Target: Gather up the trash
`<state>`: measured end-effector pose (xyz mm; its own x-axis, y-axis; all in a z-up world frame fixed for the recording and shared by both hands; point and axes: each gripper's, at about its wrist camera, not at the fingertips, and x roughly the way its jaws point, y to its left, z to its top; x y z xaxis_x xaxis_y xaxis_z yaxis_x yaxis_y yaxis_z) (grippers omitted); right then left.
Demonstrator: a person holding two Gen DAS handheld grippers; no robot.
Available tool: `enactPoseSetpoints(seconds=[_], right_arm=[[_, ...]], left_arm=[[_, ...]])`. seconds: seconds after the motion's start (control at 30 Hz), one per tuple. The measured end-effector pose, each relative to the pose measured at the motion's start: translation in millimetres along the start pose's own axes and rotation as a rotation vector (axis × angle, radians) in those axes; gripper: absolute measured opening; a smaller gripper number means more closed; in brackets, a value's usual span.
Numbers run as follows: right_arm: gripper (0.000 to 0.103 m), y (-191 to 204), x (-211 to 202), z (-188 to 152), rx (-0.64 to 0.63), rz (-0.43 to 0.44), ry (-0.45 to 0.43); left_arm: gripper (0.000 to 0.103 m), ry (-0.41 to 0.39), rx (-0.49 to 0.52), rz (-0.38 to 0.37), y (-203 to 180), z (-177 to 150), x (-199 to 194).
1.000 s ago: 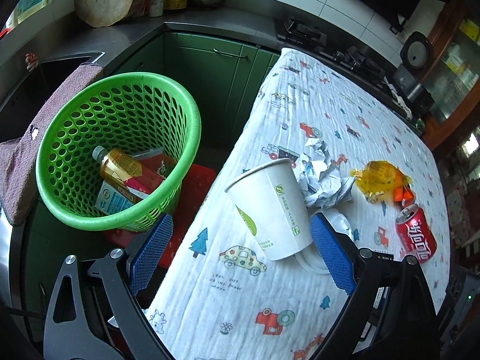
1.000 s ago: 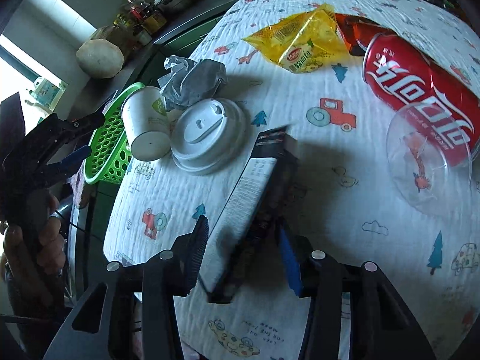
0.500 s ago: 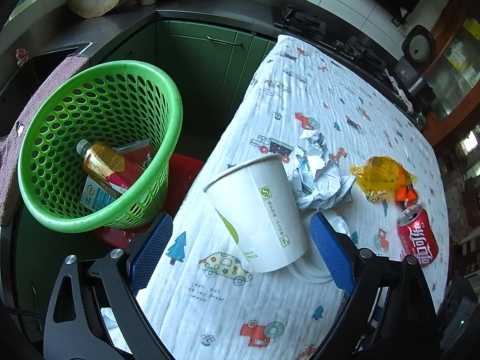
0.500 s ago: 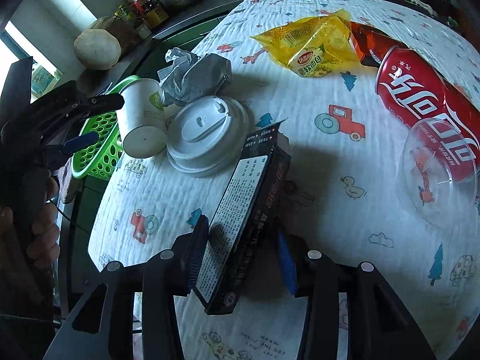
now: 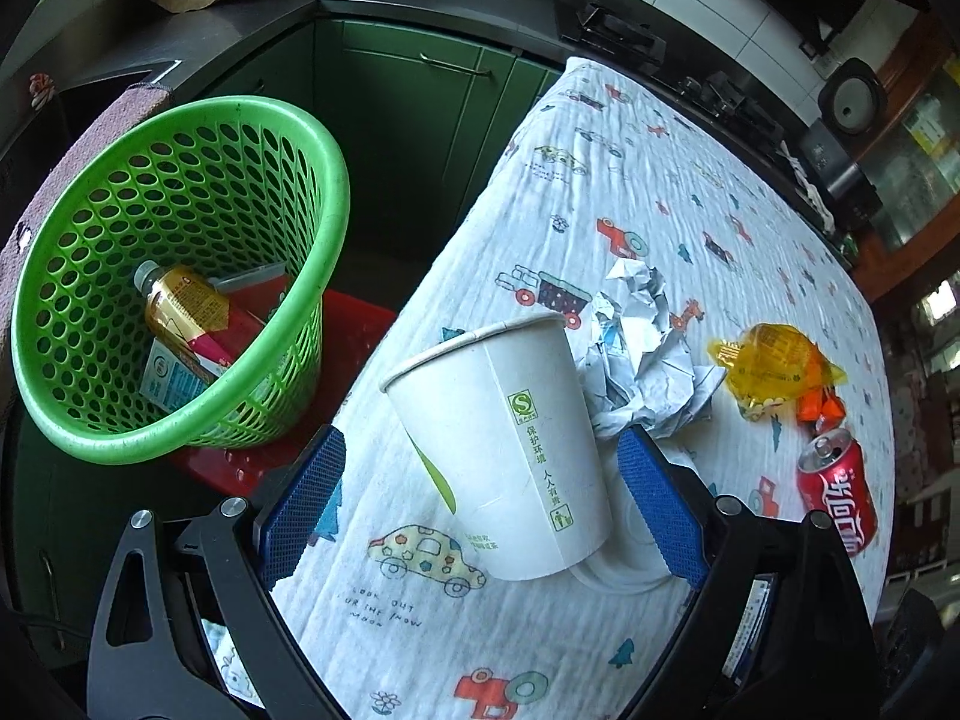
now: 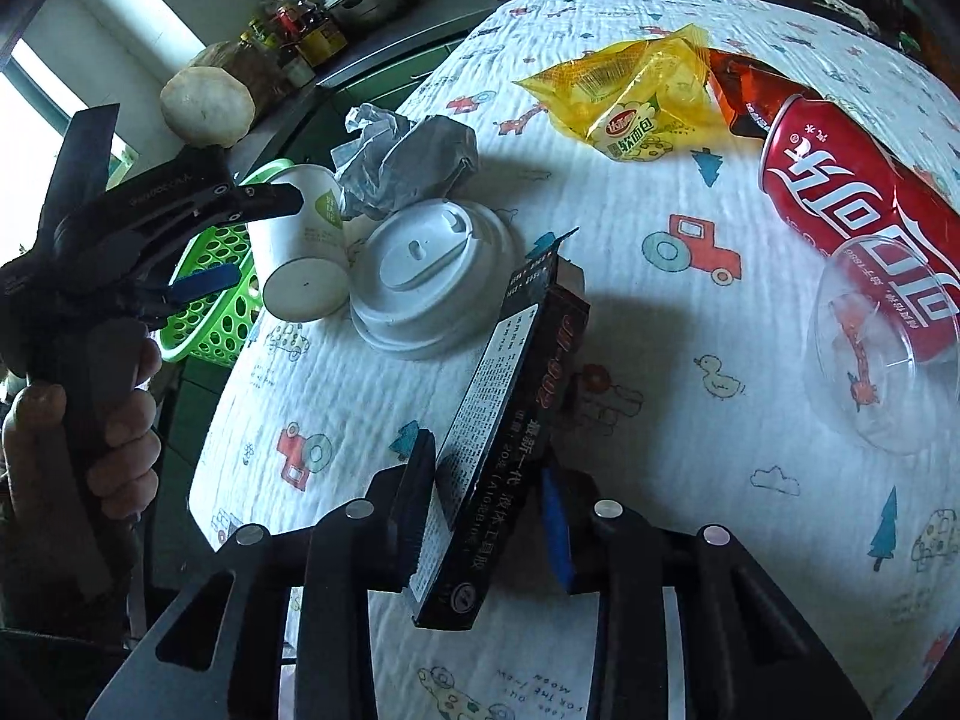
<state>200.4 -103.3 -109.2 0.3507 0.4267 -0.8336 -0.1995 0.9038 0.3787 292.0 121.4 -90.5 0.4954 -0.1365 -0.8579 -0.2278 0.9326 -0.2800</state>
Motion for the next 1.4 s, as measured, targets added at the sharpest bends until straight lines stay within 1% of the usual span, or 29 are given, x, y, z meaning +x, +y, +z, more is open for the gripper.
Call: enactPoseSetpoints(seconds=[0.07,0.13,0.2,0.3,0.33,0.43,0.63,0.73,0.8,0.93,1.1,1.4], right_arm=[[0.027,-4.1,-3.9,0.1,0.009,0.018,-0.005],[0.026,-7.6,-8.7,0.9,0.006,0.022,-0.013],[0.025,-9.0,-13.3,2.2,0.003,0.031,-0.022],[0.025,-8.7,-19.9,3.2,-0.008,0.045,-0.032],[0.025,-9.4,-22.1,3.8,-0.011,0.051,-0.034],[0.024,-9.0,-29.7,4.8,-0.022,0.066,-0.047],[0.021,2.4,-43.1,12.5,-0.059,0.101,-0.073],[0.021,10.5,-42.9,15.4,-0.099,0.065,-0.061],[0.021,10.7,-38.3,13.7,-0.09,0.077,-0.052],[0.022,8.2,-29.7,10.4,-0.055,0.073,-0.034],[0.022,4.9,-18.0,5.4,-0.01,0.038,-0.003],[0.023,5.1,-13.5,0.6,0.031,-0.009,-0.008]], left_arm=[[0.09,0.007,-0.021,-0.007,2.3,0.3,3.8],[0.09,0.013,-0.035,-0.012,4.5,0.8,8.1],[0.087,0.018,-0.051,-0.019,6.7,2.1,12.8],[0.078,0.03,-0.066,-0.058,7.8,2.9,18.3],[0.07,0.032,-0.061,-0.077,6.3,2.9,19.1],[0.067,0.006,-0.016,-0.071,-1.4,1.8,14.4],[0.066,-0.048,0.011,-0.092,2.1,-0.4,-13.5],[0.066,-0.091,0.023,-0.081,8.8,1.7,-33.7],[0.066,-0.113,0.027,-0.072,14.4,3.0,-43.4],[0.066,-0.142,0.028,-0.053,23.1,2.2,-55.9],[0.066,-0.143,0.033,-0.048,28.0,0.5,-56.9],[0.066,-0.129,0.046,-0.061,31.6,-1.2,-52.3]])
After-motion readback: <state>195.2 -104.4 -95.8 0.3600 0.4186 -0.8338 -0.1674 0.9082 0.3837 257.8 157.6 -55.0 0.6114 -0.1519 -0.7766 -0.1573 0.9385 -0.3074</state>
